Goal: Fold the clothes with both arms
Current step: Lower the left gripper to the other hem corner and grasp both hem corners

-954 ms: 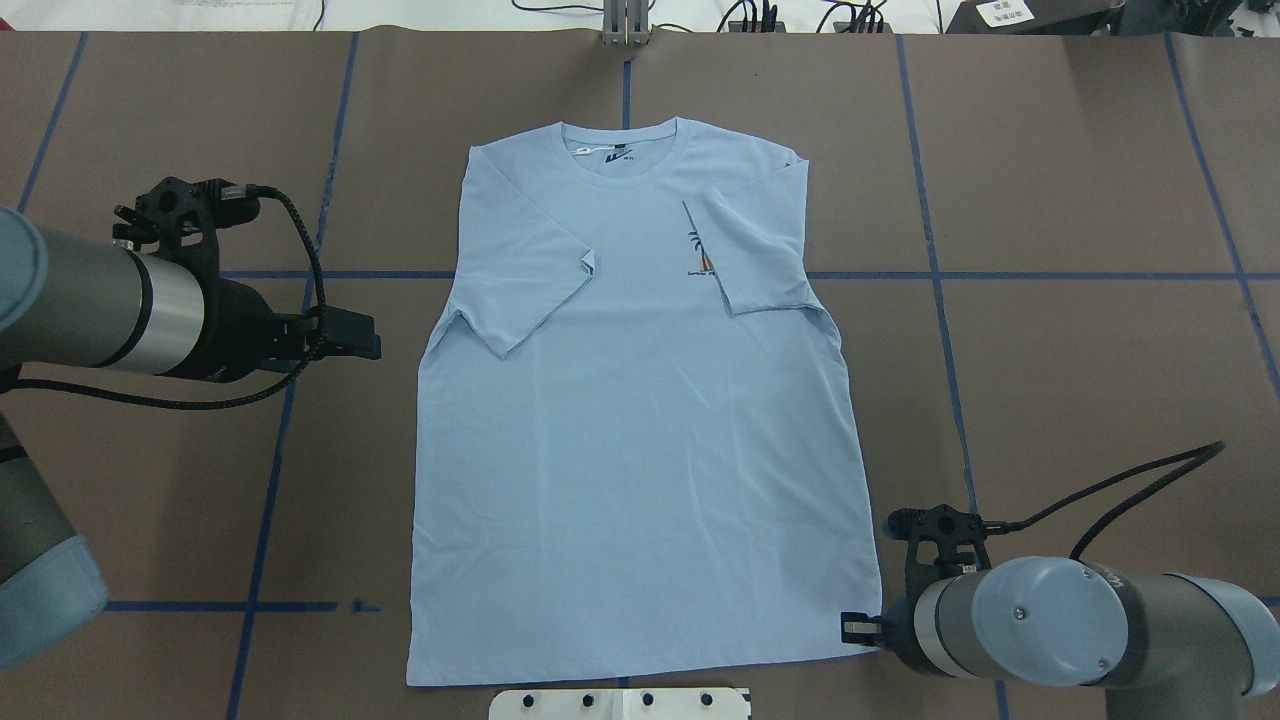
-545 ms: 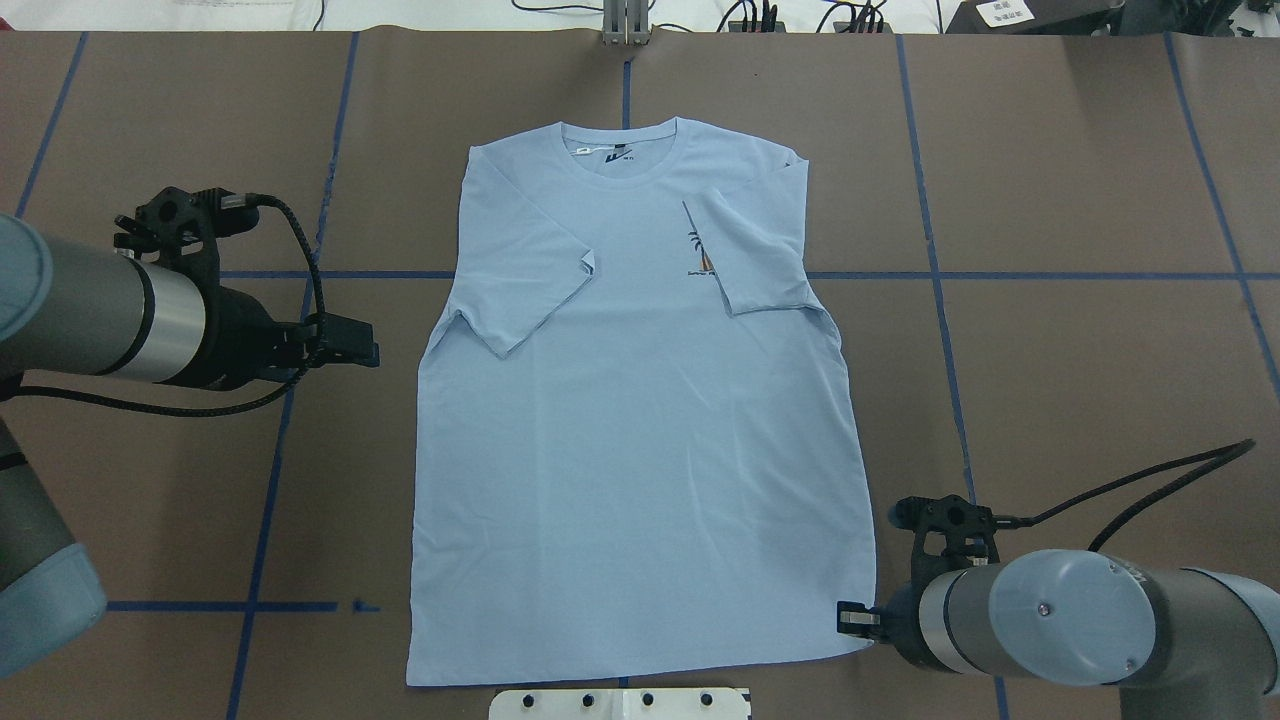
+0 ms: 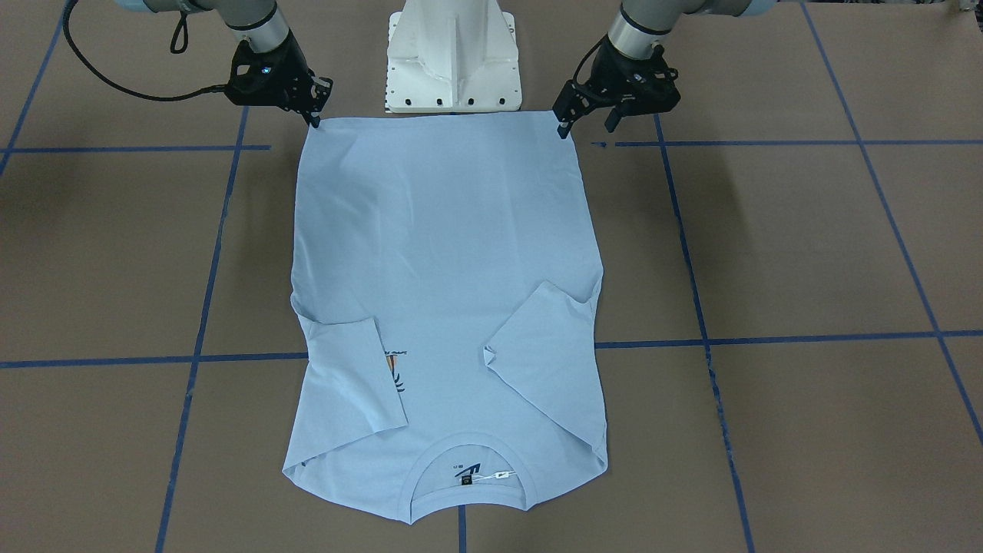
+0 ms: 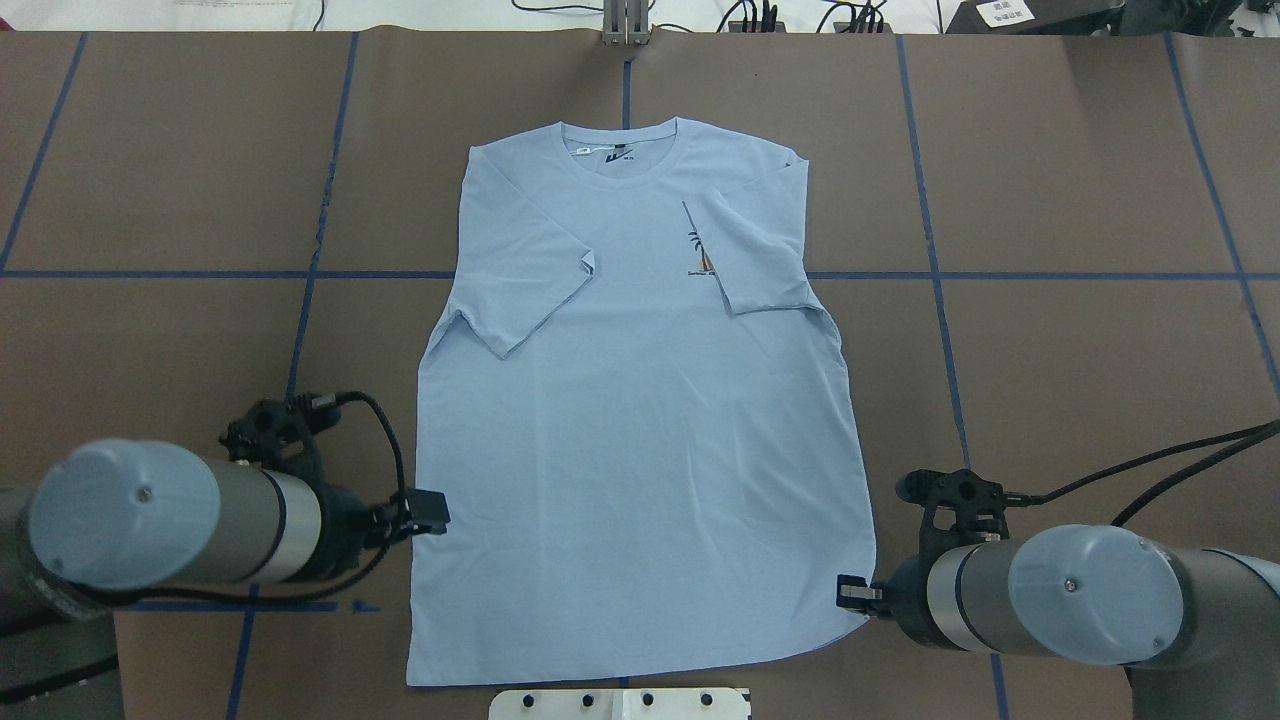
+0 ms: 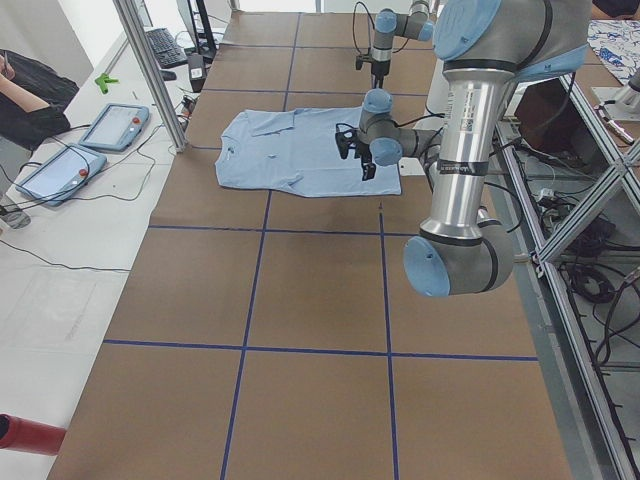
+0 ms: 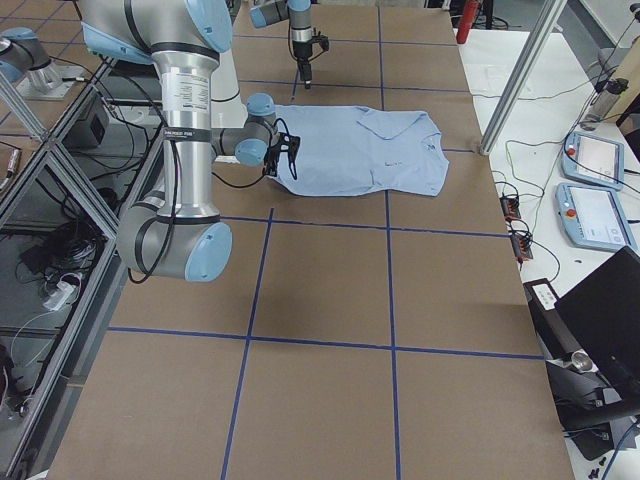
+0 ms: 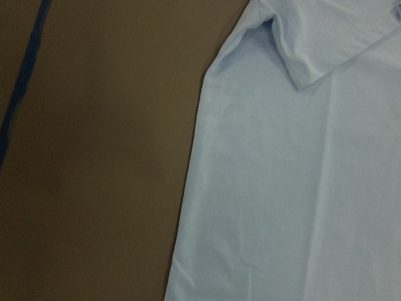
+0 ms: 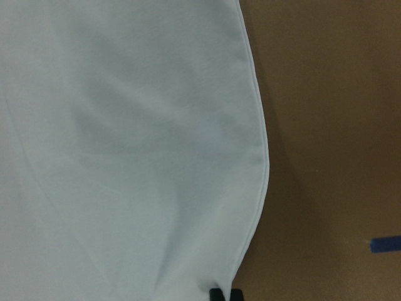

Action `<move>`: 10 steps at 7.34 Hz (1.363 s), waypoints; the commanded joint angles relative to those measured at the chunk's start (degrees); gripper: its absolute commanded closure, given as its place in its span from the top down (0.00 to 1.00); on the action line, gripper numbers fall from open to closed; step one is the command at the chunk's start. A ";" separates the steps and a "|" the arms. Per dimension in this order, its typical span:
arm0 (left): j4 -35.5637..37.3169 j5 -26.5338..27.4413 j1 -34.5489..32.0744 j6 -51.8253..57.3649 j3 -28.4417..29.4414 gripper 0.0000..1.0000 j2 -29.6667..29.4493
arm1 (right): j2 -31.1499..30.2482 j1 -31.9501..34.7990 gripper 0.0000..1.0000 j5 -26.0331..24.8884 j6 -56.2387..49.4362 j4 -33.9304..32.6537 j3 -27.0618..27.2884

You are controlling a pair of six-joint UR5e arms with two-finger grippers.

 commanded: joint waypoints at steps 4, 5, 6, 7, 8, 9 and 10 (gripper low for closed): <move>3.55 6.22 12.90 -11.21 4.36 0.98 -0.26 | 0.59 0.81 0.00 0.87 0.00 0.11 0.64; 3.55 6.22 12.90 -11.21 4.98 0.96 -0.26 | 0.59 1.24 0.00 1.31 0.00 0.11 0.64; 3.55 6.22 12.90 -11.13 4.99 0.95 -0.35 | 0.59 1.59 0.00 1.57 -0.09 0.11 0.64; 3.90 6.22 12.90 -11.04 5.07 0.94 -0.44 | 0.59 1.68 0.00 1.57 -0.09 0.11 0.64; 4.25 6.22 12.81 -10.86 5.07 0.93 -0.52 | 0.50 1.77 0.00 1.57 -0.09 0.11 0.64; 4.25 6.22 12.81 -10.86 5.07 0.92 -0.53 | 0.50 1.77 0.00 1.57 -0.18 0.11 0.55; 4.25 6.22 12.90 -10.86 5.07 0.91 -0.53 | 0.50 1.77 0.00 1.57 -0.18 0.11 0.55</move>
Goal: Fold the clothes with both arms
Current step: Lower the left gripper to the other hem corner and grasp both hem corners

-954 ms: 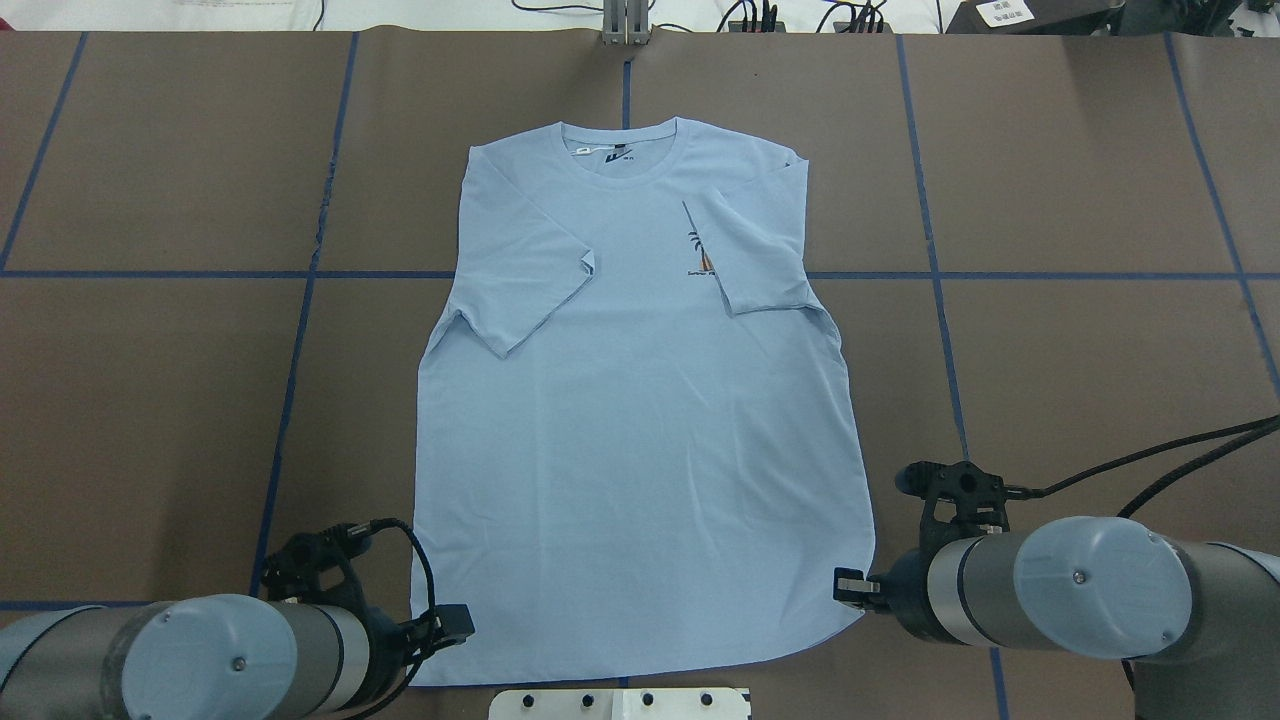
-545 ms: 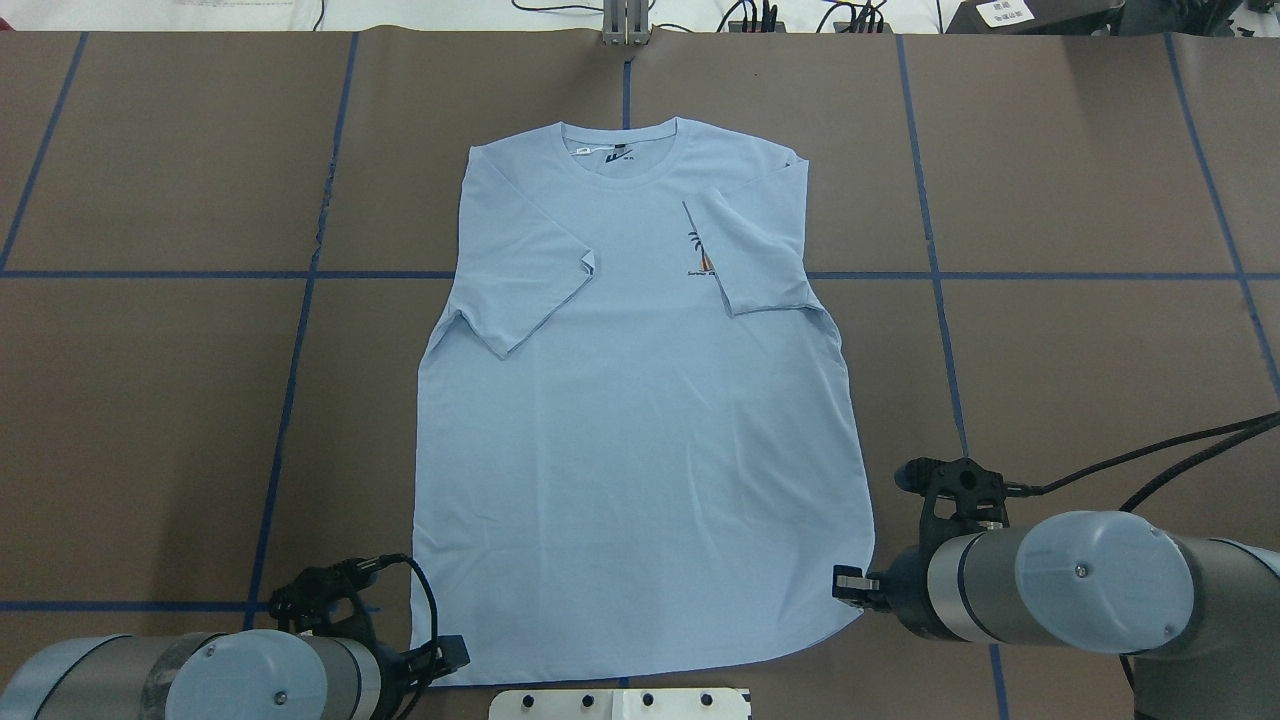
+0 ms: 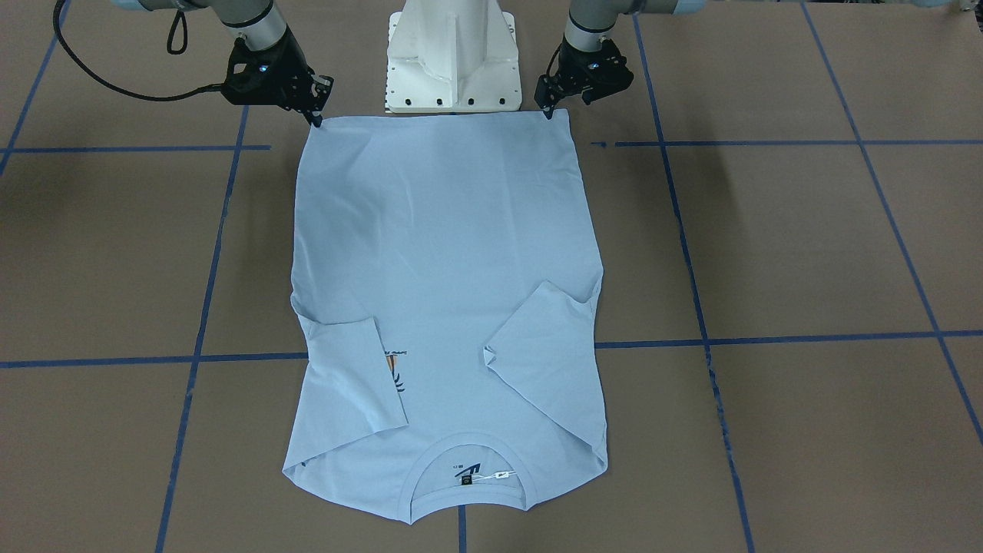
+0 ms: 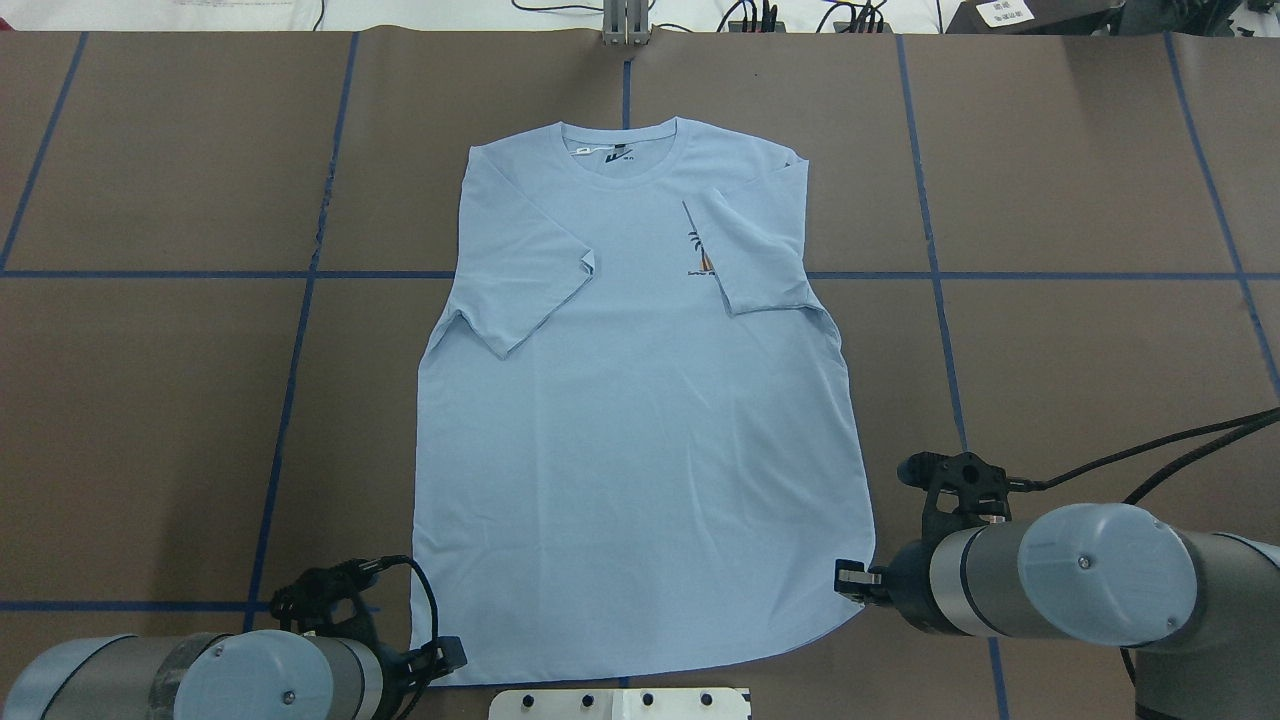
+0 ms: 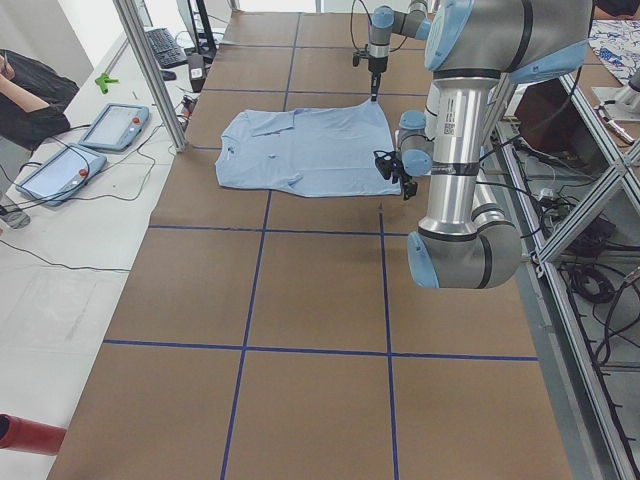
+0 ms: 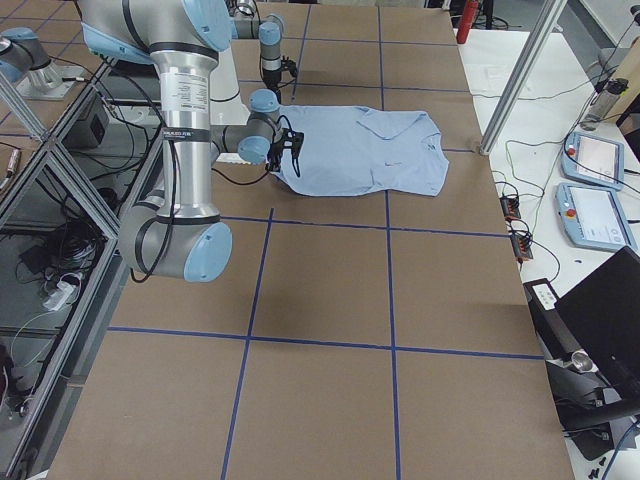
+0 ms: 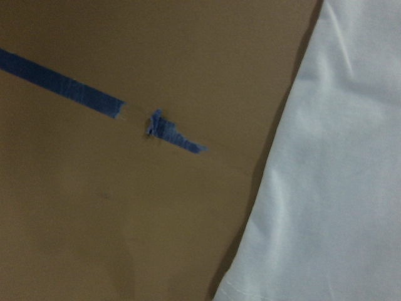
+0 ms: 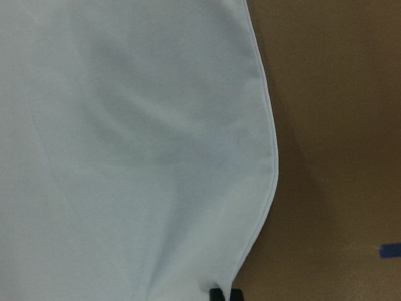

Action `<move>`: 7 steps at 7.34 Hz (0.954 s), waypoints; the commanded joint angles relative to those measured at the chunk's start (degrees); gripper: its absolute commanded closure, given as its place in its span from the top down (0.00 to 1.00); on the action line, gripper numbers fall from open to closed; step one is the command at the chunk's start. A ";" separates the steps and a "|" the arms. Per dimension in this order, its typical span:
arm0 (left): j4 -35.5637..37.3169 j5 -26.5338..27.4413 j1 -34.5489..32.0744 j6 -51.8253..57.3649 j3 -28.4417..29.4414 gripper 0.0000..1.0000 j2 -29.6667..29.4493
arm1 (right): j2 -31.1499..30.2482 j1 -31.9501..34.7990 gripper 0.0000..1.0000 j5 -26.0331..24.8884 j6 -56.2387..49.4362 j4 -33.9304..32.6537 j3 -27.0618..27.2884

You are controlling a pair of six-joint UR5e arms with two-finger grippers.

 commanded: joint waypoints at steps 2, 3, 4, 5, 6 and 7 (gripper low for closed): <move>0.15 0.00 -0.12 0.20 0.45 0.90 -0.11 | -0.01 0.39 0.00 0.10 -0.03 0.00 0.04; 0.15 -0.09 -0.21 0.21 0.45 0.89 -0.20 | -0.01 0.74 0.00 0.53 -0.03 0.00 0.04; 0.15 -0.09 -0.39 0.21 0.46 0.87 -0.29 | -0.10 1.35 0.00 1.23 -0.12 0.00 0.04; 0.15 -0.09 -0.48 0.21 0.37 0.86 -0.46 | -0.10 1.45 0.00 1.24 -0.12 0.00 0.04; 0.15 -0.09 -0.74 0.21 0.37 0.86 -0.98 | -0.01 1.45 0.00 1.24 -0.21 0.00 0.04; 0.15 -0.09 -0.83 0.21 0.37 0.87 -1.08 | -0.01 1.45 0.00 1.33 -0.30 0.00 0.04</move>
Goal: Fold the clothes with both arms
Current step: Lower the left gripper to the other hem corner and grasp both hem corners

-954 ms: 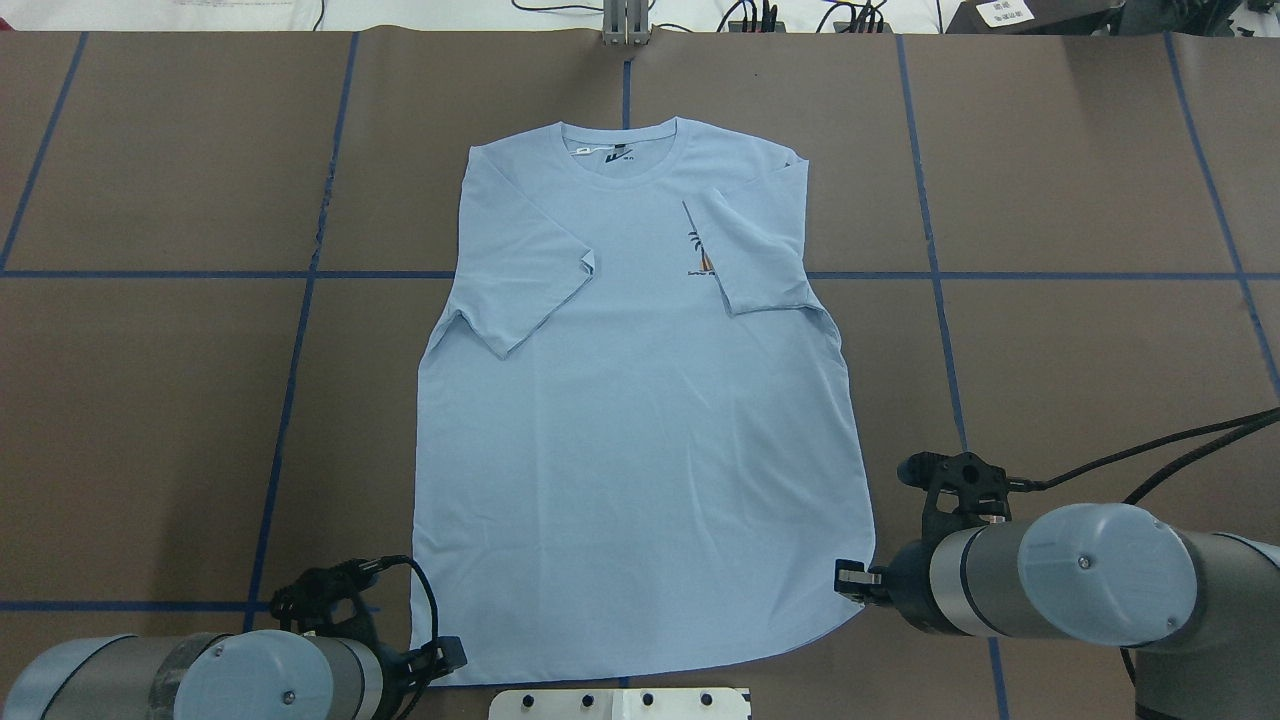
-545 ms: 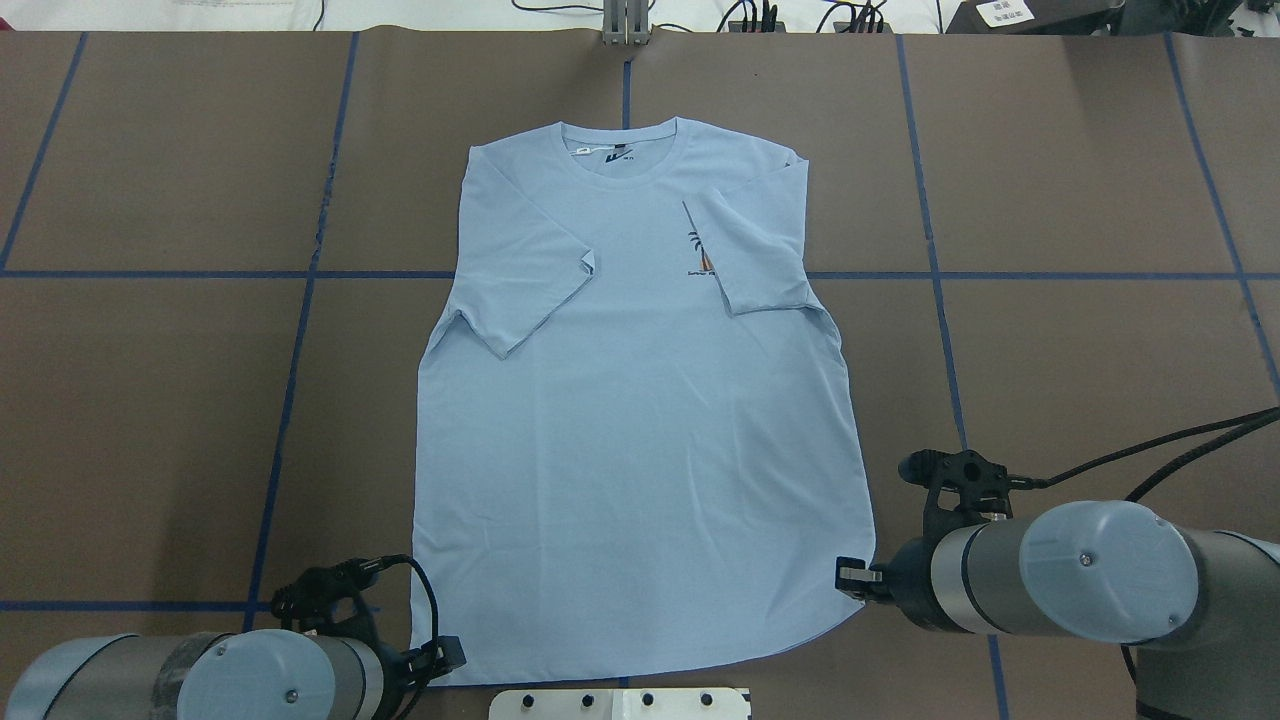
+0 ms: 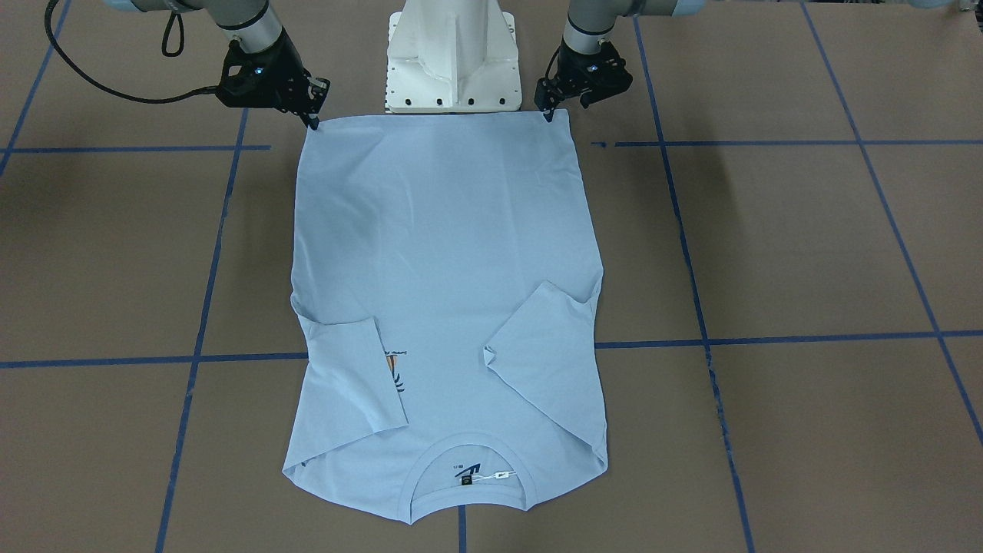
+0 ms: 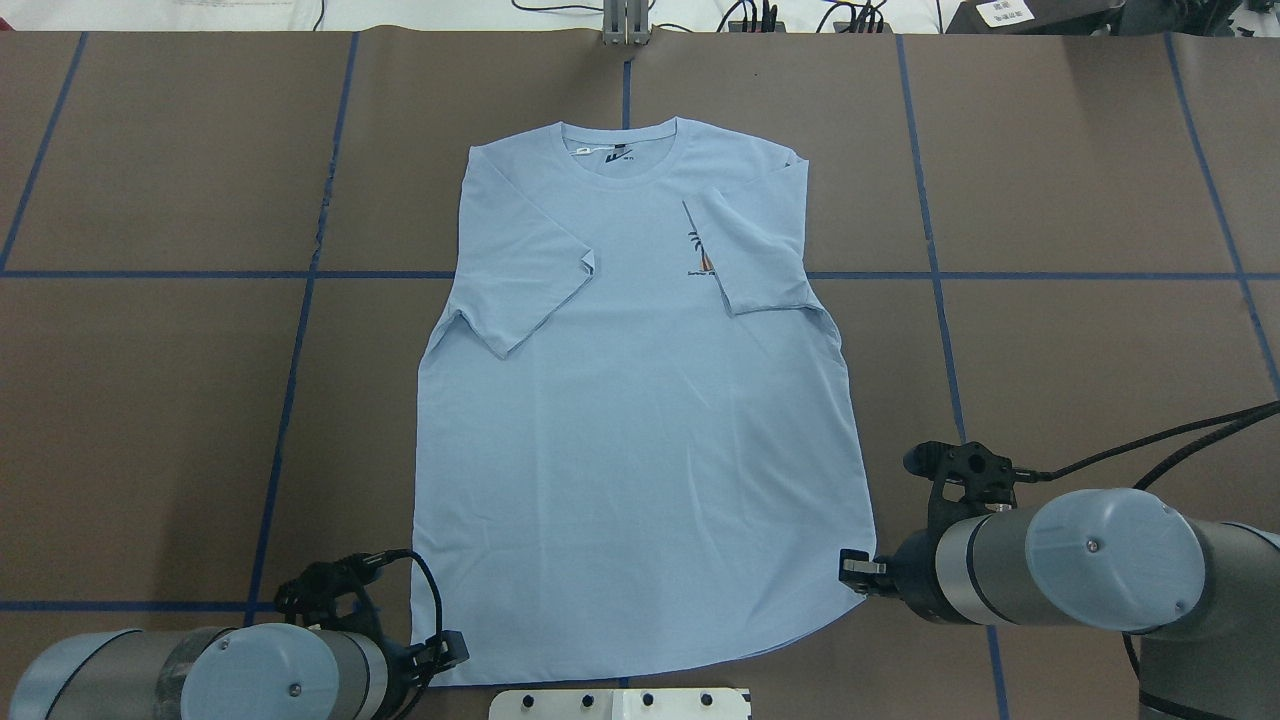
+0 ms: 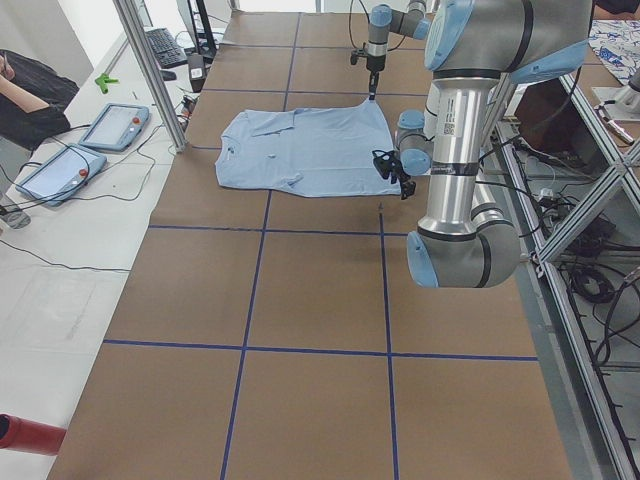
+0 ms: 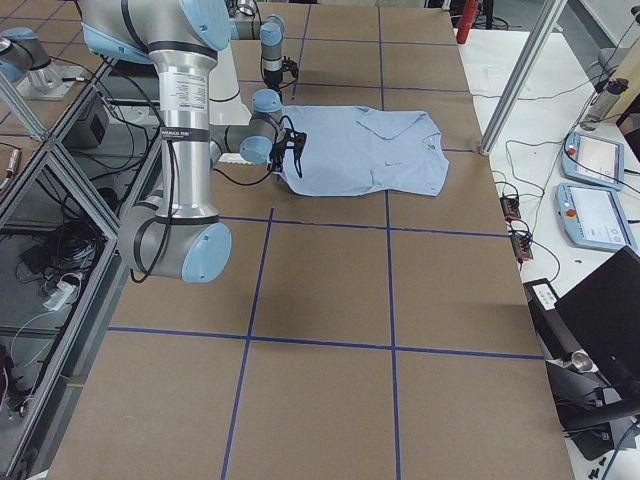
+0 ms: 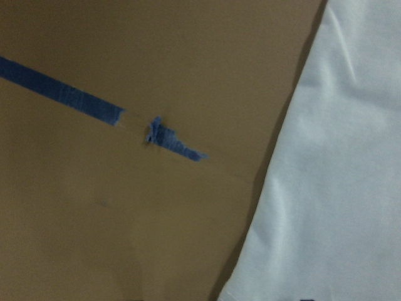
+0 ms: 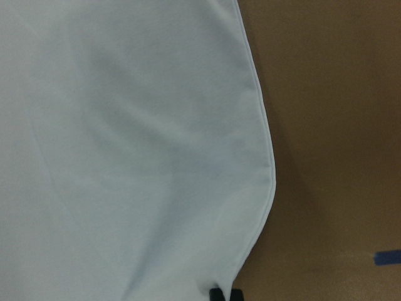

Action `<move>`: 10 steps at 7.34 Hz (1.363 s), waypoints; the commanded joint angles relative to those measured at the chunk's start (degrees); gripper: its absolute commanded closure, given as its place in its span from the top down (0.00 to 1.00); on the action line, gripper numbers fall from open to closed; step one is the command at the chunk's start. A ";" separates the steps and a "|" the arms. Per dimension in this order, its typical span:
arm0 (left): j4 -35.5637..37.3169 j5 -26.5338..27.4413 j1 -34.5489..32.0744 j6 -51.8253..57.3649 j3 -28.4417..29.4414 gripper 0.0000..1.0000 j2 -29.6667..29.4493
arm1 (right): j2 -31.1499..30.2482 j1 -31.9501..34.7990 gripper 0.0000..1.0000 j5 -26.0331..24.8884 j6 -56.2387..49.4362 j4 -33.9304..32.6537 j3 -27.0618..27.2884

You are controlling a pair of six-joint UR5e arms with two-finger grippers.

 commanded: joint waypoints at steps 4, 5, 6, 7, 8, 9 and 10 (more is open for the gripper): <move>0.00 0.00 -0.27 0.00 1.48 0.86 -0.89 | -0.05 0.05 0.00 0.11 -0.28 0.00 -0.09; 0.00 0.00 -0.27 -0.09 1.48 0.81 -0.98 | -0.05 0.05 0.00 0.11 -0.28 0.00 -0.09; 0.00 0.00 -0.44 -0.35 1.22 0.66 -0.98 | -0.05 0.14 0.00 0.11 -0.28 0.00 0.00; 0.00 0.00 -0.44 -0.35 1.21 0.44 -0.98 | 0.03 0.14 0.00 0.11 -0.28 0.00 0.00; 0.00 0.00 -0.44 -0.35 1.13 0.29 -0.98 | -0.05 0.14 0.00 0.11 -0.28 0.00 0.00; 0.00 0.00 -0.44 -0.35 1.04 0.22 -0.98 | -0.05 0.23 0.00 0.11 -0.36 0.00 -0.09; 0.09 0.00 -0.44 -0.35 0.86 0.16 -0.98 | -0.05 0.32 0.00 0.11 -0.37 0.00 -0.09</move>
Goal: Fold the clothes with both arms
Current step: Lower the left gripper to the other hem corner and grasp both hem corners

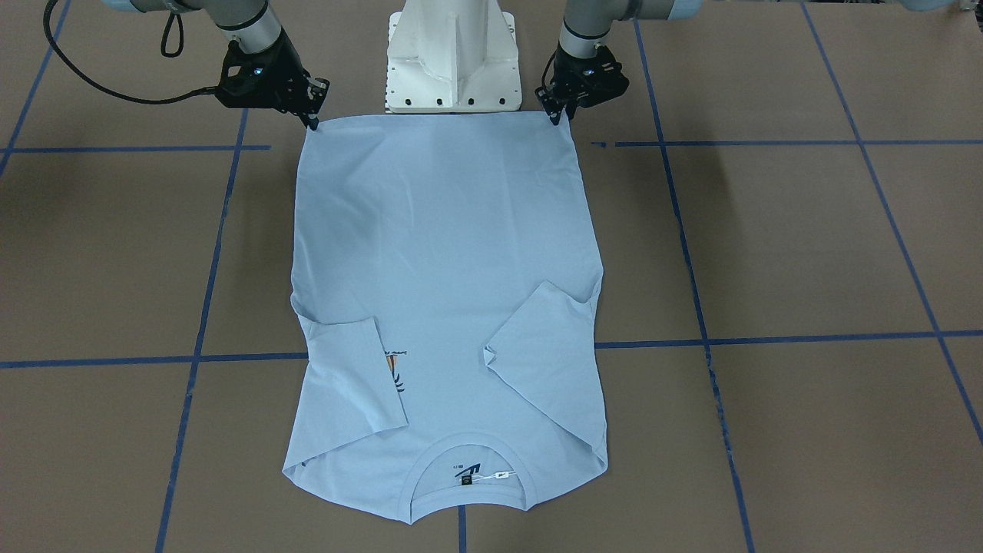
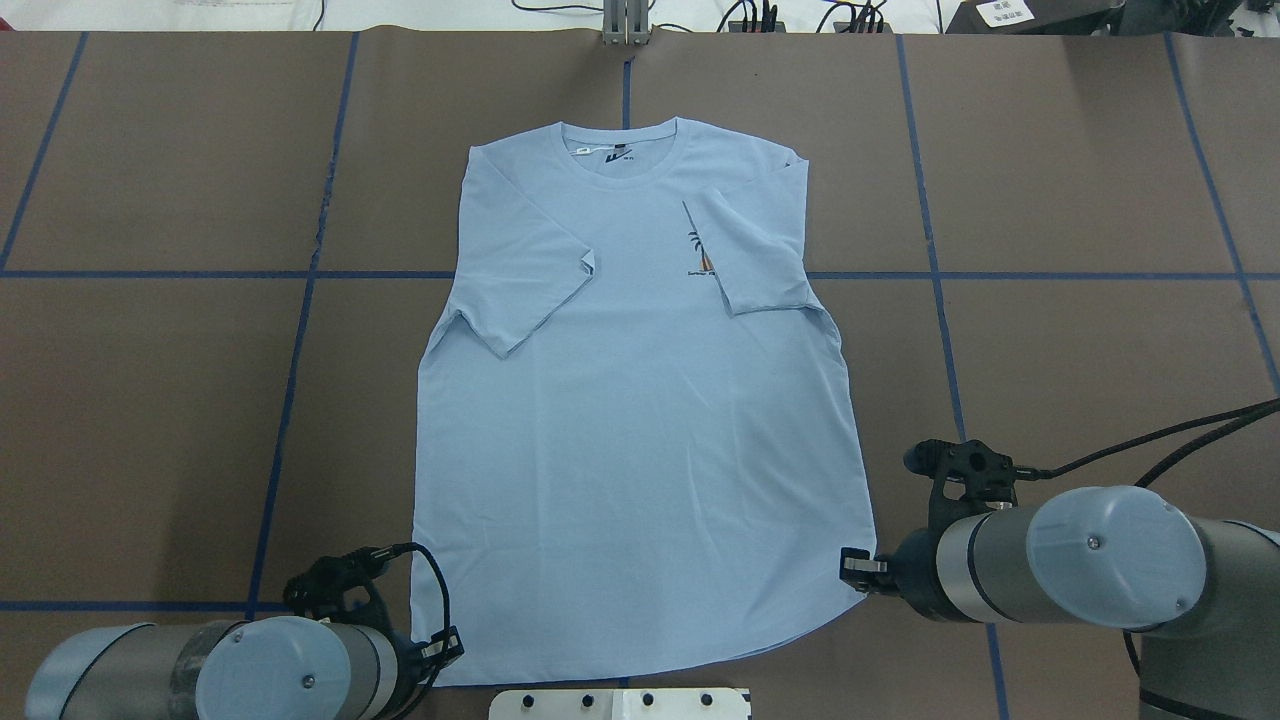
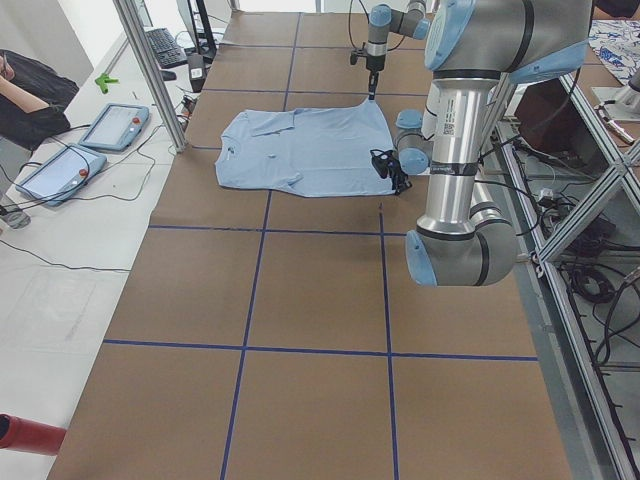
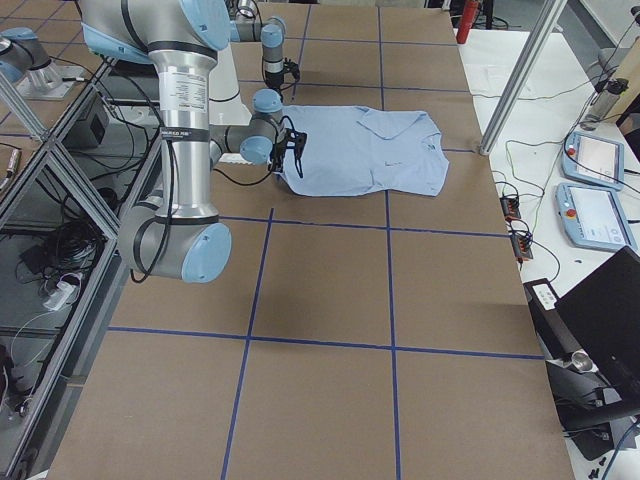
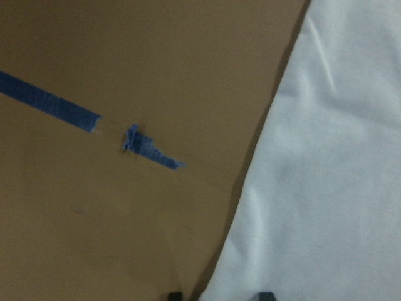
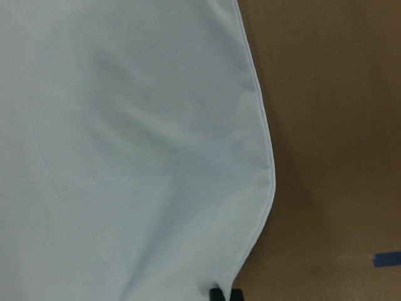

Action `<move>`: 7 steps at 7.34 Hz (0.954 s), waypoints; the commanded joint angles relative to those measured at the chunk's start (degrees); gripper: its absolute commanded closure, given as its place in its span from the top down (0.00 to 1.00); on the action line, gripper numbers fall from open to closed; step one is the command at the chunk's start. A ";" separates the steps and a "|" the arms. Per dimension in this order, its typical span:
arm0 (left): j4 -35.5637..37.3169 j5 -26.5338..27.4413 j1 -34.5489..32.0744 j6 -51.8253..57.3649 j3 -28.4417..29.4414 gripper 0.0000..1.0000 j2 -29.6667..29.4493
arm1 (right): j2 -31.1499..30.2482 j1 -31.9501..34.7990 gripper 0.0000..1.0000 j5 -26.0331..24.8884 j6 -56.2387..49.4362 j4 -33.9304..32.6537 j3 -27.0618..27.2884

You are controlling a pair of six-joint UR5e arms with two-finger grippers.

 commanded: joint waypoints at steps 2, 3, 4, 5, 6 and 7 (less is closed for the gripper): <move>2.50 -0.08 0.00 0.08 -1.66 0.00 -0.26 | -0.02 0.69 0.00 1.05 -0.12 0.00 0.05; 5.92 -0.17 -0.09 0.95 -5.06 0.00 -0.35 | -0.02 1.48 0.00 2.36 -0.03 0.00 0.13; 9.18 -0.43 -0.27 1.14 -8.40 0.00 -0.35 | -0.02 3.41 0.00 5.77 -0.03 0.00 0.57; 10.60 -0.61 -0.44 4.36 -10.87 0.00 -0.35 | -0.63 3.86 0.00 8.15 -0.03 0.00 2.66; 10.70 -0.87 -0.44 6.13 -12.64 0.00 -0.27 | -1.50 4.13 0.00 11.74 -0.03 -0.26 4.95; 10.79 -2.79 -0.36 6.50 -13.70 0.00 -0.26 | -3.69 4.39 0.00 15.69 0.06 -0.26 7.58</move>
